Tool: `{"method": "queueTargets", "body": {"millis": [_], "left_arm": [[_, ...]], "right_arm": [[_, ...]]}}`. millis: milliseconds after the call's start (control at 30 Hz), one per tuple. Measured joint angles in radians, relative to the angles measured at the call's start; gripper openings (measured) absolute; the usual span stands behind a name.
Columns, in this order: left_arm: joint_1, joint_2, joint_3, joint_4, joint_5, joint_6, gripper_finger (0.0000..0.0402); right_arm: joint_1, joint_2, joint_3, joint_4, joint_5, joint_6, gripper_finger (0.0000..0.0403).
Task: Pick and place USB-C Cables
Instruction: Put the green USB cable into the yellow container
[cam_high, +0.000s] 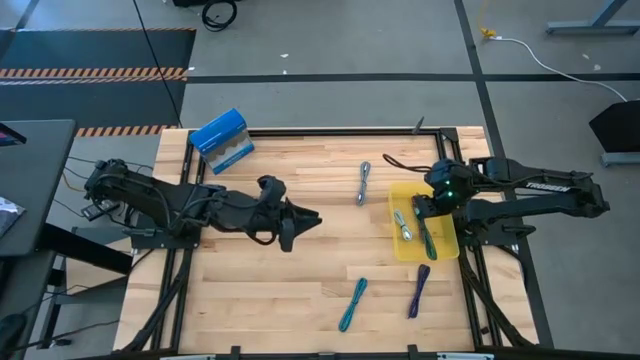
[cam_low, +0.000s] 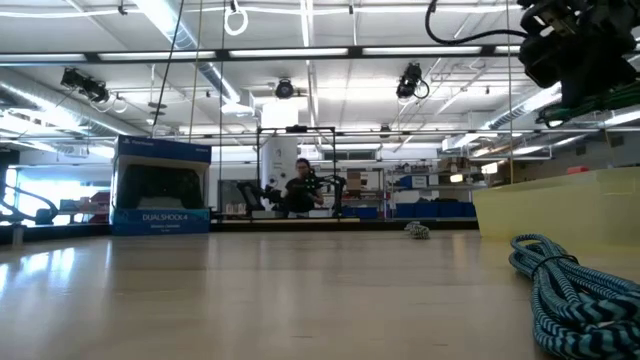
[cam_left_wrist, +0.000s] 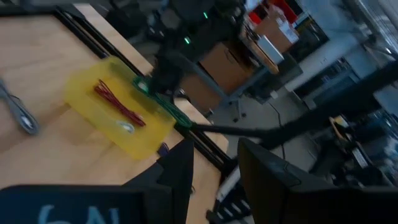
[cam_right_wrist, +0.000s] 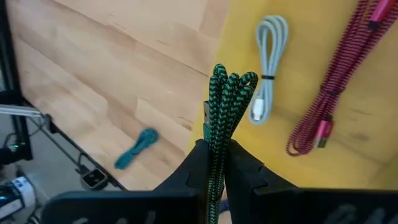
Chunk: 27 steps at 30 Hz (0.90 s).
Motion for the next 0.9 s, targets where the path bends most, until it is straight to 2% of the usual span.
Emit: {"method": "queueTargets", "body": {"millis": [300,433,733,900], "left_arm": [[0.0,0.0,0.0,0.013,-0.148,0.0,0.0133],[0.0,0.0,0.0,0.032,-0.174,0.0,0.0133],[0.0,0.001,0.0,0.033,-0.174,-0.051,0.0133],[-0.007,0.001,0.0,0.033,-0.174,-0.08,0.0133]], "right_arm": [[0.0,0.0,0.0,-0.09,-0.001,-0.041,0.003],[0.0,0.0,0.0,-0.103,0.011,-0.056,0.003],[-0.001,0.044,0.001,-0.241,0.178,-0.029,0.003],[-0.001,0.069,0.001,-0.227,0.21,-0.034,0.0089]]}}
